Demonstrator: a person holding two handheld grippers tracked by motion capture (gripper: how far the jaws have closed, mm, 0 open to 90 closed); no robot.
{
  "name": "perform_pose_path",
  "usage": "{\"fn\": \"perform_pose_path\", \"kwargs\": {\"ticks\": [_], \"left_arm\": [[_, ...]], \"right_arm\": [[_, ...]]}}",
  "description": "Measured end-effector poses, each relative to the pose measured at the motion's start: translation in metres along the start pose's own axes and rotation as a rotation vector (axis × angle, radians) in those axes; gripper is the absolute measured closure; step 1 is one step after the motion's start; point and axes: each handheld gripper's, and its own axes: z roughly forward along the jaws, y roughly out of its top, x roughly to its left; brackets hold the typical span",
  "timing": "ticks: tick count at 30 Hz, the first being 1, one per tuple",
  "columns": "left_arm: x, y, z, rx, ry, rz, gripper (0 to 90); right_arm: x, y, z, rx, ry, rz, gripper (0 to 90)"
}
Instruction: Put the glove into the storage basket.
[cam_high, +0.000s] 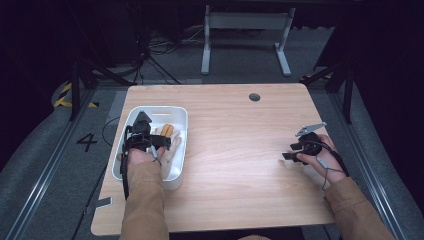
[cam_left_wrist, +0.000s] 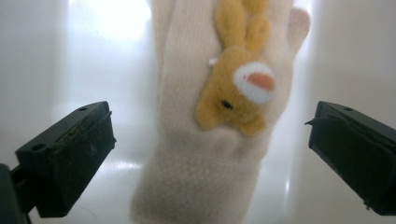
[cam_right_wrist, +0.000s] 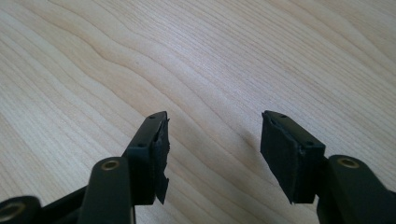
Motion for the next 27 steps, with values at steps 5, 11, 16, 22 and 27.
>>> {"fn": "perform_pose_path", "kwargs": {"ticks": [5, 11, 16, 22, 27], "left_arm": [[-0.004, 0.002, -0.015, -0.08, -0.016, 0.024, 0.0], [-0.008, 0.006, -0.035, -0.184, -0.07, 0.065, 0.0], [-0.021, 0.004, -0.048, -0.293, -0.109, 0.135, 0.0], [-0.047, 0.001, -0.052, -0.353, -0.2, 0.231, 0.0], [-0.08, -0.004, -0.051, -0.372, -0.29, 0.377, 0.0]], "right_arm": [[0.0, 0.0, 0.0, 0.002, -0.003, -0.002, 43.0], [0.0, -0.002, -0.001, 0.004, -0.005, 0.001, 43.0], [-0.001, -0.003, -0.002, 0.003, -0.01, 0.006, 42.9], [0.0, -0.005, -0.004, 0.003, -0.013, 0.009, 42.8], [0.0, -0.008, -0.005, -0.017, -0.015, 0.006, 42.2]]}}
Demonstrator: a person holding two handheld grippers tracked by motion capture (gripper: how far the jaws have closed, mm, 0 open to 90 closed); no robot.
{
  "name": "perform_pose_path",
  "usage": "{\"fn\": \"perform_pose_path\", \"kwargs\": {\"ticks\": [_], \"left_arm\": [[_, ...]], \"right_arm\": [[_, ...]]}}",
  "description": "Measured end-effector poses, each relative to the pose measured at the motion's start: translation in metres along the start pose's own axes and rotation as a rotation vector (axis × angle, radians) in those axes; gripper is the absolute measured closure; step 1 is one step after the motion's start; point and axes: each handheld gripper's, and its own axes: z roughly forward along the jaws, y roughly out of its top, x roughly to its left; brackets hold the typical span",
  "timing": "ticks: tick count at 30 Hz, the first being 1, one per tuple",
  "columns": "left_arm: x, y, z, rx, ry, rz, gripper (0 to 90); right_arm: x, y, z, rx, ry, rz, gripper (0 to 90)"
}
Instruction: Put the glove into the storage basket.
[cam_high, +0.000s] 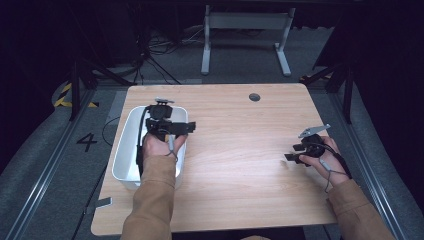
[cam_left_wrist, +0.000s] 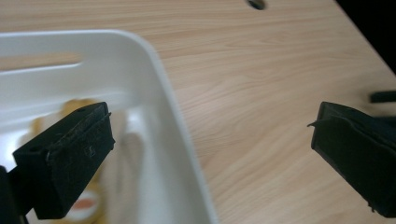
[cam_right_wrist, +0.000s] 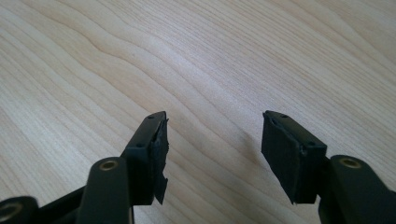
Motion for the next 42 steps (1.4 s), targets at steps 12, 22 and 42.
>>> {"fn": "perform_pose_path", "kwargs": {"ticks": [12, 22, 42], "left_arm": [[-0.073, -0.006, 0.033, -0.028, -0.287, 0.272, 0.0], [-0.112, -0.029, 0.055, 0.033, -0.421, 0.413, 0.0], [-0.106, -0.076, 0.088, 0.14, -0.427, 0.484, 0.0]], "right_arm": [[0.002, -0.001, -0.001, -0.066, 0.054, -0.04, 40.1], [-0.002, -0.004, -0.005, -0.079, 0.043, -0.032, 39.7], [-0.004, -0.009, -0.001, -0.073, 0.05, -0.034, 39.3]]}}
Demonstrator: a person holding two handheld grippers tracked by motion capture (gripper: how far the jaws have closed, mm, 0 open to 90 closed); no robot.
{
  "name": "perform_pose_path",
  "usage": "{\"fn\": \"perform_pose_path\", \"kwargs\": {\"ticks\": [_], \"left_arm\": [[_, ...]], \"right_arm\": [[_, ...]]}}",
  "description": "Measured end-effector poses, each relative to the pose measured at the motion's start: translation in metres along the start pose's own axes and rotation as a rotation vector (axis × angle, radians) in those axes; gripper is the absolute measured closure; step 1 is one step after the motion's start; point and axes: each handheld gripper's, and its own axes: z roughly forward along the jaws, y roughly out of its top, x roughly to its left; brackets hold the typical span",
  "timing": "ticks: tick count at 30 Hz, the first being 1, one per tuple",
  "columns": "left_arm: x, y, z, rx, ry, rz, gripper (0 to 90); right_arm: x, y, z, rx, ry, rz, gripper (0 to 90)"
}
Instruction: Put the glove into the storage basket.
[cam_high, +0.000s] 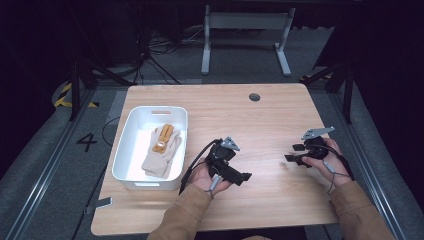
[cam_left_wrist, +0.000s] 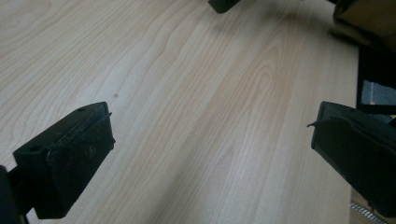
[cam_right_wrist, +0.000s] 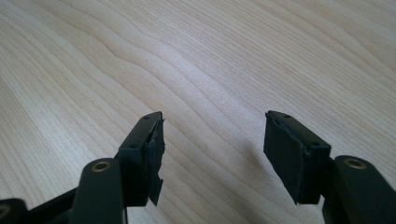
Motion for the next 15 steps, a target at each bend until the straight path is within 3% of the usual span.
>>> {"fn": "perform_pose_path", "kwargs": {"ticks": [5, 7, 9, 13, 15], "left_arm": [[0.0, -0.005, 0.014, 0.057, 0.033, 0.009, 0.0], [0.004, -0.011, 0.029, 0.126, 0.069, -0.018, 0.0], [0.004, -0.015, 0.034, 0.143, 0.076, -0.014, 0.0], [0.004, -0.018, 0.036, 0.123, 0.097, 0.003, 0.0], [0.002, -0.021, 0.039, 0.111, 0.155, 0.065, 0.0]], "right_arm": [[0.0, 0.0, 0.002, 0.004, 0.001, -0.003, 39.2], [0.0, -0.001, 0.003, 0.009, 0.002, -0.002, 39.3], [0.0, -0.001, 0.004, 0.012, 0.003, -0.001, 39.0], [0.001, -0.001, 0.004, 0.017, 0.006, 0.0, 39.0], [0.001, -0.002, 0.006, 0.022, 0.008, -0.005, 39.0]]}}
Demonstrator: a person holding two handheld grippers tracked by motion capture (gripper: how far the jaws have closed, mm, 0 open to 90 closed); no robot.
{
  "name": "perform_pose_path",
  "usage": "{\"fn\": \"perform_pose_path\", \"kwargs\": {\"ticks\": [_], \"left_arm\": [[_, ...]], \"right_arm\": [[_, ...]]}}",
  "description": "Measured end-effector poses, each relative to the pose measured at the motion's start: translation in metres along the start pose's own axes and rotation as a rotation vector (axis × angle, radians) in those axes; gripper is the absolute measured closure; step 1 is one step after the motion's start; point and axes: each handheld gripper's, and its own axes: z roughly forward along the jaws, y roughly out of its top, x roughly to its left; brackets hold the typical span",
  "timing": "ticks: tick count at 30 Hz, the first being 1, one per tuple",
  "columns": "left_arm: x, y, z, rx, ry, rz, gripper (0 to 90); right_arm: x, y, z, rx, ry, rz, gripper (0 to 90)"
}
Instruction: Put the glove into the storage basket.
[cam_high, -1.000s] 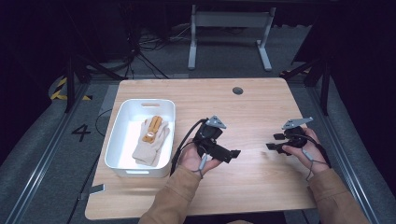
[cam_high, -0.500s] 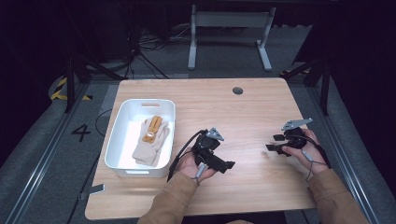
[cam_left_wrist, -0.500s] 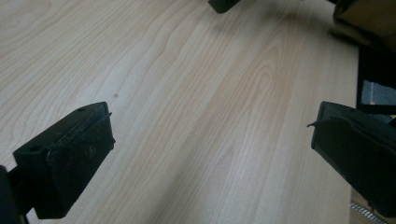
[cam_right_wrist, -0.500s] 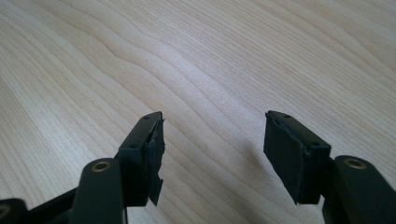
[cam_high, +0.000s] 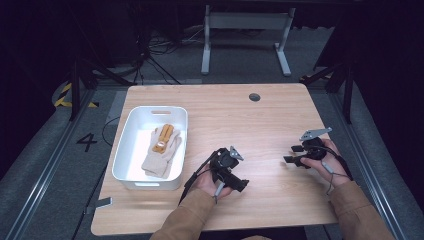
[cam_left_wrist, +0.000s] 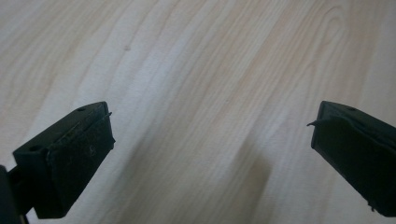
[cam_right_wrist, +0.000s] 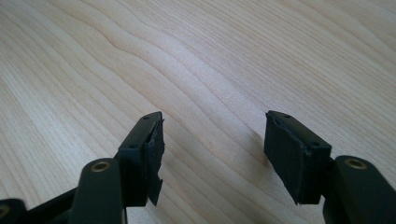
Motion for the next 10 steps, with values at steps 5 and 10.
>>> {"fn": "perform_pose_path", "kwargs": {"ticks": [5, 10], "left_arm": [[0.0008, -0.0015, -0.0002, -0.02, -0.01, 0.03, 0.0], [0.0052, -0.0051, 0.0011, -0.022, -0.016, 0.014, 0.0]], "right_arm": [[0.0008, 0.0001, 0.0017, 0.005, -0.001, -0.003, 38.9], [0.0016, 0.0005, 0.0024, 0.005, -0.004, -0.008, 38.9]]}}
